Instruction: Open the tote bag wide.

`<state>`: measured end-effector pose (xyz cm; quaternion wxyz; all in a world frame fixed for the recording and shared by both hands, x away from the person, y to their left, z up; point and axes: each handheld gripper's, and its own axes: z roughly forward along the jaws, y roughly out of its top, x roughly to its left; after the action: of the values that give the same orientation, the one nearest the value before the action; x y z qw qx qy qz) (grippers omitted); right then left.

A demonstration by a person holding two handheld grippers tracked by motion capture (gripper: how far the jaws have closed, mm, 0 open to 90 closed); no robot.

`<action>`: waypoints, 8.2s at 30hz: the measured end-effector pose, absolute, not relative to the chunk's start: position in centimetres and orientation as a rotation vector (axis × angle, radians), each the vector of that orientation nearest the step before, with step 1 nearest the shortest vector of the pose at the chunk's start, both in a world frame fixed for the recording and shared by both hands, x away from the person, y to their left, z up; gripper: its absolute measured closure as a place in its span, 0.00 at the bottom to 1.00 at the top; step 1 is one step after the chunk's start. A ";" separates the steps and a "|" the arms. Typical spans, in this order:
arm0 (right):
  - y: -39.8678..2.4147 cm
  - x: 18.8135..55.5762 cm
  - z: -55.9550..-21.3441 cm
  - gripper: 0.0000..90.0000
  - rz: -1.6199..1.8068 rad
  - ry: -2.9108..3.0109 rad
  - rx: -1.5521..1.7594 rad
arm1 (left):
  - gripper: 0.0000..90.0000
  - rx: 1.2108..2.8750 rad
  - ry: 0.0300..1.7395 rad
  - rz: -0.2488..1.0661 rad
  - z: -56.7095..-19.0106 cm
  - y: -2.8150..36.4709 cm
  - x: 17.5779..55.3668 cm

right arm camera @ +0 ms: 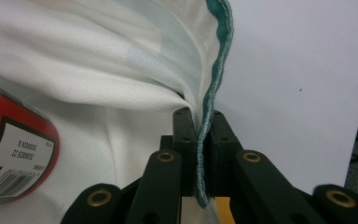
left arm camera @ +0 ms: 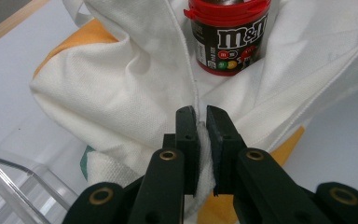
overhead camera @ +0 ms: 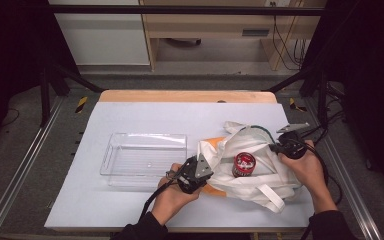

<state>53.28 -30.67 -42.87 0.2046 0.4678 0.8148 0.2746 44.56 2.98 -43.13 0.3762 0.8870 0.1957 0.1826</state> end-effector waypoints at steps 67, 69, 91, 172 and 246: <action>-32.8 52.6 -42.5 0.50 0.796 2.118 1.438 | 0.76 2.234 0.528 0.486 -43.6 3.8 44.5; -32.9 52.2 -41.9 0.44 0.831 2.103 1.431 | 0.72 2.222 0.530 0.496 -43.3 3.7 44.5; -30.8 43.8 -37.2 0.23 1.017 2.129 1.246 | 0.42 2.201 0.543 0.519 -37.8 1.4 46.8; -20.3 37.9 -42.8 0.97 0.954 2.639 0.727 | 0.95 2.304 0.653 0.437 -36.8 -1.3 57.8; -21.5 44.8 -34.7 0.10 1.006 2.346 0.995 | 0.28 2.162 0.626 0.596 -35.8 4.6 50.7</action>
<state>44.82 -21.48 -34.66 0.1995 0.3560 0.8390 0.3599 50.75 4.59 -35.79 0.3954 0.8529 0.2470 0.2350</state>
